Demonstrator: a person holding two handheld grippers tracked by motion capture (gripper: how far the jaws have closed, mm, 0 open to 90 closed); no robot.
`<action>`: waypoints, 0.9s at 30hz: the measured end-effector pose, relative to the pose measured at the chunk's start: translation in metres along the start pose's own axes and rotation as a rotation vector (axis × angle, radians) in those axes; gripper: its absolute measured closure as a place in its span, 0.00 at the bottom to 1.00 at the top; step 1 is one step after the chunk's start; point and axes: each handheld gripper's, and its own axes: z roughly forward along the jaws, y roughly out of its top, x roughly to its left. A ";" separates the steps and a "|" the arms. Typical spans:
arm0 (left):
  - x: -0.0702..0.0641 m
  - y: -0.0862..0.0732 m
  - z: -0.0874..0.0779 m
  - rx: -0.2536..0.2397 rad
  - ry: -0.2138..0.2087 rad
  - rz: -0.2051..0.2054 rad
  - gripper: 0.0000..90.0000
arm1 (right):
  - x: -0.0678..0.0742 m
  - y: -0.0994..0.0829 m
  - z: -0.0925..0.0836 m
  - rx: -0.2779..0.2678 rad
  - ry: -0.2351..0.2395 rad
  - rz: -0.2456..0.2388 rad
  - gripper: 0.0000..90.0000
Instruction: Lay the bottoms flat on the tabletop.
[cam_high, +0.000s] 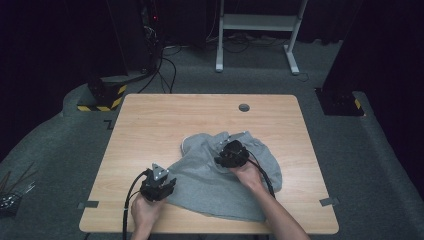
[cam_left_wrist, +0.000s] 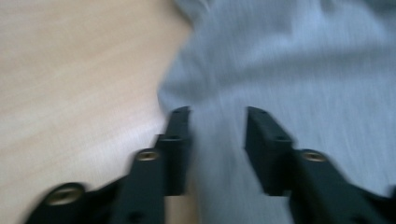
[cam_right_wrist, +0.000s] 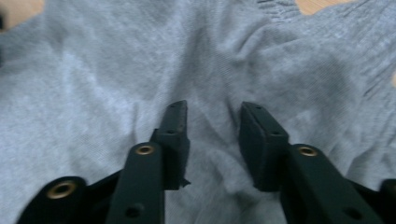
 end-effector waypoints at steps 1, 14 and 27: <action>0.001 0.004 0.003 -0.007 0.003 -0.006 0.53 | 0.001 -0.001 -0.006 -0.021 -0.005 0.004 0.63; 0.000 0.012 0.021 0.122 -0.025 0.038 0.96 | -0.003 -0.017 0.004 0.031 -0.078 -0.015 0.90; 0.003 0.006 -0.001 0.001 -0.013 0.007 0.62 | 0.008 -0.004 -0.012 -0.086 -0.050 -0.016 0.75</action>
